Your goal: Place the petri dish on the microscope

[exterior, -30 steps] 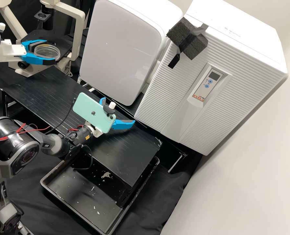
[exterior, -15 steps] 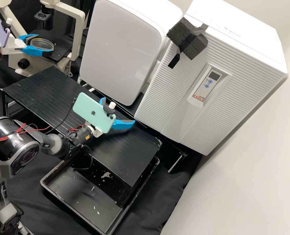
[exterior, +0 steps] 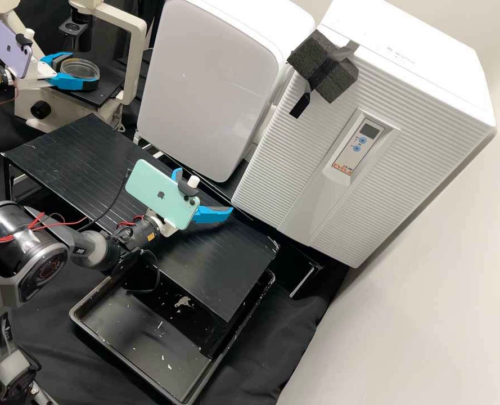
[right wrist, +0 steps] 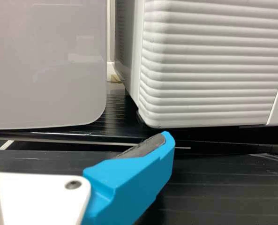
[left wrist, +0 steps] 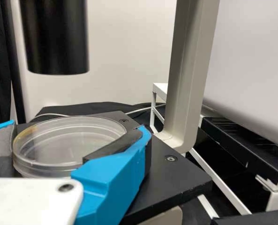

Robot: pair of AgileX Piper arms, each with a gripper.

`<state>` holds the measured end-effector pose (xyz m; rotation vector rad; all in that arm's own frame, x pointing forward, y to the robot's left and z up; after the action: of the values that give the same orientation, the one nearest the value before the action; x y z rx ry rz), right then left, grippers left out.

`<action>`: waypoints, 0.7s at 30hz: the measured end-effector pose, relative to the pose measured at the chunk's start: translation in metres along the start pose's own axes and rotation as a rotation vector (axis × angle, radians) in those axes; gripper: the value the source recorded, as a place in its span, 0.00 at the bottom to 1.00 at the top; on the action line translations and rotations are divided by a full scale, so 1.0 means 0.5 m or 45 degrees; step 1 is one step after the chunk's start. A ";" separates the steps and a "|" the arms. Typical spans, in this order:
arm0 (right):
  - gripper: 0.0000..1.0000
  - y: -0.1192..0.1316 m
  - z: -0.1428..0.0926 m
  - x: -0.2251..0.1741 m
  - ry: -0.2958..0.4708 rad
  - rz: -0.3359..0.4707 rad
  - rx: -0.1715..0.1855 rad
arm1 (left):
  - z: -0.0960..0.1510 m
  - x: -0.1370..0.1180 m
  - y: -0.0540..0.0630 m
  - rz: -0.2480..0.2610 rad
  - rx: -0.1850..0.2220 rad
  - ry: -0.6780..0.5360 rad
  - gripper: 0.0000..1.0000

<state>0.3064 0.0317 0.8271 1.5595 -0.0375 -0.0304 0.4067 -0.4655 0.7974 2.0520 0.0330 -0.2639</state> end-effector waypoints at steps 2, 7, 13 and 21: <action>1.00 0.000 0.000 0.000 0.000 0.000 0.000 | -0.001 0.005 -0.002 0.000 0.017 0.000 0.00; 1.00 0.000 0.000 0.000 0.000 0.000 0.000 | -0.002 0.009 -0.004 0.010 0.018 -0.003 0.00; 1.00 0.000 0.000 0.000 0.000 0.000 0.000 | -0.002 0.009 -0.004 0.013 0.018 -0.003 1.00; 1.00 0.000 0.000 0.000 0.000 0.000 0.000 | -0.004 0.010 -0.005 0.016 0.033 0.006 1.00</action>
<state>0.3064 0.0317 0.8271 1.5595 -0.0375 -0.0304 0.4115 -0.4630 0.7952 2.0777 0.0202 -0.2526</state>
